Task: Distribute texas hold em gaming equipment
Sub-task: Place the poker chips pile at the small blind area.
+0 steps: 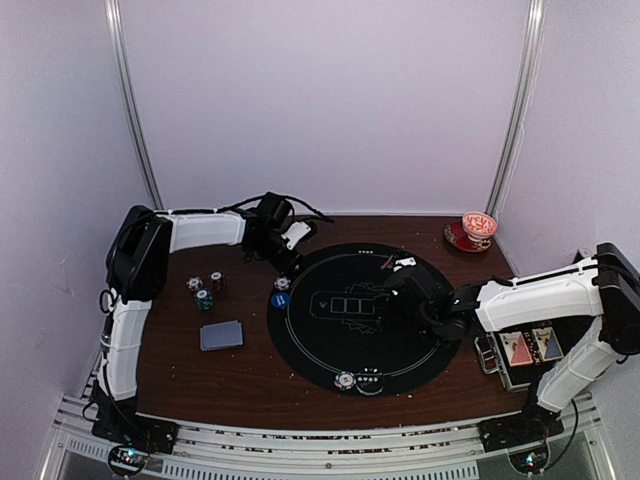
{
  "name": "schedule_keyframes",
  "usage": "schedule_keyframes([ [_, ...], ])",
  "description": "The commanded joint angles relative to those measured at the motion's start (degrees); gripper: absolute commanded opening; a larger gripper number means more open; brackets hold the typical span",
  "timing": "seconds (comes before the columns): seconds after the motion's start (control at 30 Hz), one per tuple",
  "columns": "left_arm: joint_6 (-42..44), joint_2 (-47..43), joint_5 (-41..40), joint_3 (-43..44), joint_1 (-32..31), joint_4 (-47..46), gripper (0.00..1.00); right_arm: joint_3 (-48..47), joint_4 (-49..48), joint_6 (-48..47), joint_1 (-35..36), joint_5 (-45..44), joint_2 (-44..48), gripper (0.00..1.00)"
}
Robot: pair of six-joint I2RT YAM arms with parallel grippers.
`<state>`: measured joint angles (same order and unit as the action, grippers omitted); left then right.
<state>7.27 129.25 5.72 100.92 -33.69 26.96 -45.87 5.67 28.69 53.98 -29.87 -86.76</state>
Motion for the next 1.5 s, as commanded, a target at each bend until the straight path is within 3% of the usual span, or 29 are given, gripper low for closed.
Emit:
schedule_keyframes([
  [0.0, -1.4, 1.5, -2.1, -0.5, 0.2, -3.1, 0.3, 0.4, -0.6, 0.1, -0.3, -1.0, 0.4, 1.0],
  [1.47, -4.8, 0.9, -8.5, -5.7, 0.3, -4.0, 0.31, 0.3, -0.7, -0.2, -0.3, -0.3, 0.4, 1.0],
])
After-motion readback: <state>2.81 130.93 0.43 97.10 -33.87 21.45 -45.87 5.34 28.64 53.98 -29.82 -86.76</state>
